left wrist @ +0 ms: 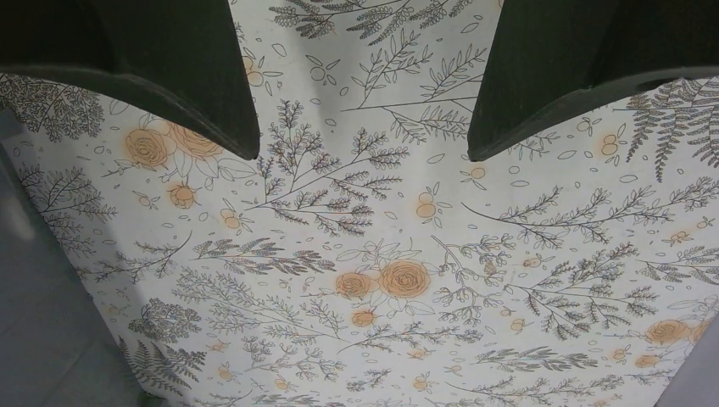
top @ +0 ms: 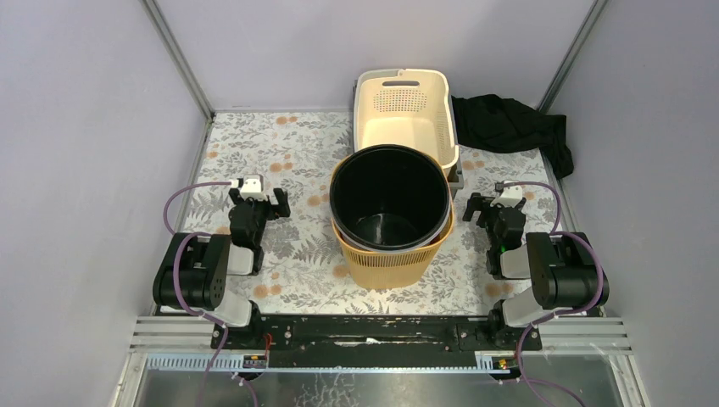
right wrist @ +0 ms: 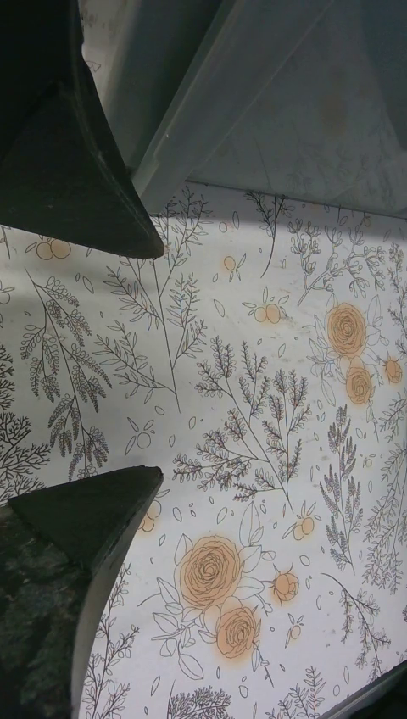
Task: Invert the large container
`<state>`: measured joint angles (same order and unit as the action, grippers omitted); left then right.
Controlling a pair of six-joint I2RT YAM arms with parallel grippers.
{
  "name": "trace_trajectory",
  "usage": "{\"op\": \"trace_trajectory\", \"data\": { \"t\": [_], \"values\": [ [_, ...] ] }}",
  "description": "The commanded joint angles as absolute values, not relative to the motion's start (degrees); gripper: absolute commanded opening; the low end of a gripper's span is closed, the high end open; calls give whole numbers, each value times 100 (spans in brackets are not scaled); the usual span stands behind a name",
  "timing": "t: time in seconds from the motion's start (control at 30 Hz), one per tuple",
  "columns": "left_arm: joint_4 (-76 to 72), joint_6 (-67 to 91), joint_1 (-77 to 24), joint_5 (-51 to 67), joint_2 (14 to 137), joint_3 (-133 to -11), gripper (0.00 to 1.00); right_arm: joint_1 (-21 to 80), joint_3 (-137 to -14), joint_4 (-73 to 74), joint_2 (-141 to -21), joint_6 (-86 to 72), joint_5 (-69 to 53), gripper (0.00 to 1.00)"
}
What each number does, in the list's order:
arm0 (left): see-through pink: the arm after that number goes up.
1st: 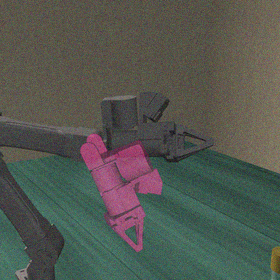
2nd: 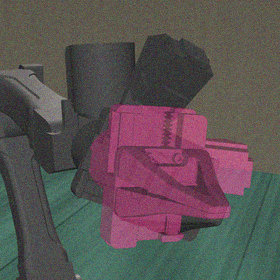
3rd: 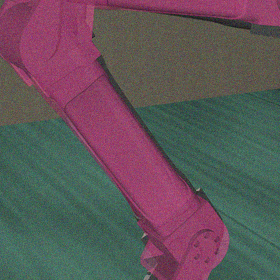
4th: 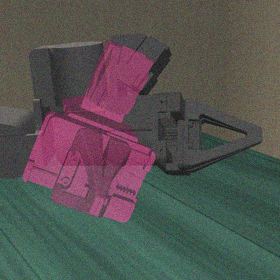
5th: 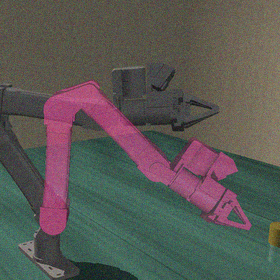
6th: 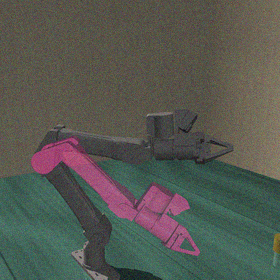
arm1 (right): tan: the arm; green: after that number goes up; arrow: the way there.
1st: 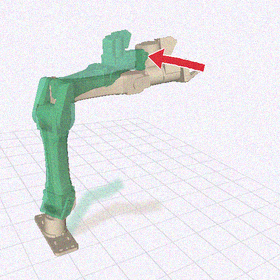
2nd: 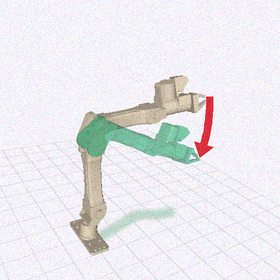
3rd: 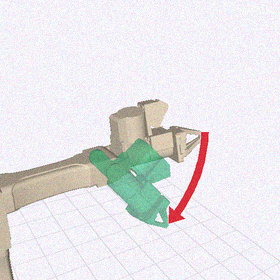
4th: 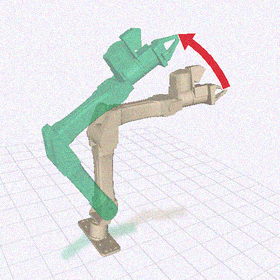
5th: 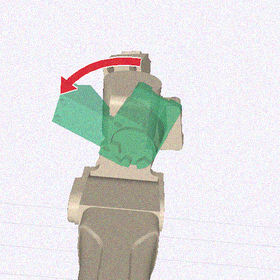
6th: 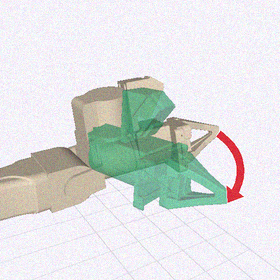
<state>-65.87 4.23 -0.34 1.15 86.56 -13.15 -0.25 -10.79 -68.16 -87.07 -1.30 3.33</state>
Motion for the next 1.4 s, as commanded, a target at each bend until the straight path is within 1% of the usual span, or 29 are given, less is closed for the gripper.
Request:
{"op": "trace_trajectory", "data": {
  "t": [0.0, 0.9, 0.97, 1.1, 1.23, 1.37],
  "values": [
    [-6706, 296, -54, 87, 8690, -1429, 100, 0, -1247, -7024, -8675, -35, 241, 99],
    [-6677, 280, -53, 171, 8634, -1426, 100, 0, -1196, -7085, -8658, -27, 273, 99],
    [-6473, 238, -55, 255, 8396, -1450, 100, 0, -1139, -7208, -8638, -78, 382, 99],
    [-5561, 204, -107, 223, 7400, -1526, 100, 0, -1056, -7042, -8241, -154, 603, 99],
    [-5232, 568, -152, 400, 6526, -1412, 100, 0, -1019, -6257, -7337, -159, 478, 99],
    [-4490, 851, -219, 666, 5648, -1506, 100, 0, -975, -5522, -6328, -160, 300, 99]
  ]
}}
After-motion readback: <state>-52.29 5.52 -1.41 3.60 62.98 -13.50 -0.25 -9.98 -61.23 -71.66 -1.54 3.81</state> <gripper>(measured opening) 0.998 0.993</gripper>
